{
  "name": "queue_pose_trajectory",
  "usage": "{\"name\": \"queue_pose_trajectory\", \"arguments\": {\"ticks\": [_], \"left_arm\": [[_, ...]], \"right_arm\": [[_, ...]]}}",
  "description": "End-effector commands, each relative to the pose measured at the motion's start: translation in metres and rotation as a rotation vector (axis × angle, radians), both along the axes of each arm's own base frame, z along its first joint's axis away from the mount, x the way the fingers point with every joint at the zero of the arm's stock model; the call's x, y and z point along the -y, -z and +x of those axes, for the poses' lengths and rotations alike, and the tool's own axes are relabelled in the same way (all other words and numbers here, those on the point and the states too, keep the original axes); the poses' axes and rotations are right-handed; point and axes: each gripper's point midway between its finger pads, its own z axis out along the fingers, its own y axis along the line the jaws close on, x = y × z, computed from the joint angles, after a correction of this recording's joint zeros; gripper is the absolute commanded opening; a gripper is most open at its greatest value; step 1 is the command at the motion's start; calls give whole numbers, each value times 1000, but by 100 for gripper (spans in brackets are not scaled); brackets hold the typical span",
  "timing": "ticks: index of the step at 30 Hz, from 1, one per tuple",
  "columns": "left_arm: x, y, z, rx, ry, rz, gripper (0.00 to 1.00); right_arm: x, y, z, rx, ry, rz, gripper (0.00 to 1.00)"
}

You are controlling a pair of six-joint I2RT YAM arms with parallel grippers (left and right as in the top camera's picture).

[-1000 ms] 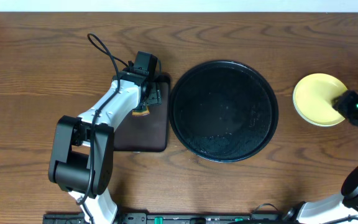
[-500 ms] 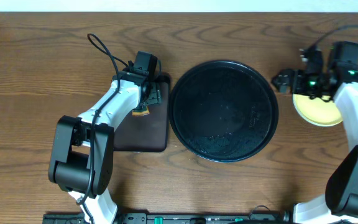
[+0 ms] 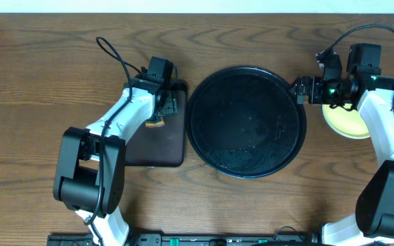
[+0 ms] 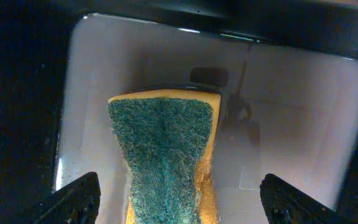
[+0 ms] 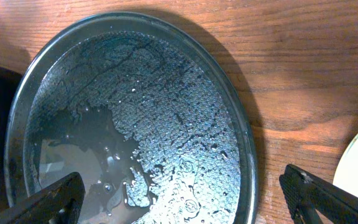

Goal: Clean dirty plates on tray and stack at the side
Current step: 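Release the yellow plate and withdraw the right gripper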

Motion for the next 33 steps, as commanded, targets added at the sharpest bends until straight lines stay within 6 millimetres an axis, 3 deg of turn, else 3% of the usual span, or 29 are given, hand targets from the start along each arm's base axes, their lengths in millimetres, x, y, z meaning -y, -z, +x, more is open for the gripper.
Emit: {"name": "queue_pose_trajectory", "arguments": {"ticks": [1, 6, 9, 16, 22, 28, 33], "left_arm": [[-3, 1, 1, 0, -2, 16, 83], [-3, 1, 1, 0, -2, 16, 83], [-3, 1, 1, 0, -2, 16, 83], [-3, 1, 1, 0, -2, 16, 83], [-3, 1, 1, 0, -2, 16, 83], [-3, 1, 1, 0, -2, 16, 83], [-3, 1, 1, 0, -2, 16, 83]], "right_arm": [[-4, -7, 1, 22, -23, -2, 99], [2, -15, -1, 45, -6, -42, 99], [0, -42, -7, 118, -7, -63, 99], [-5, -145, -37, 405, -9, -114, 99], [2, -224, -85, 656, 47, -218, 99], [-3, -245, -130, 860, 30, -280, 99], [-8, -232, -154, 1118, 45, -288, 99]]}}
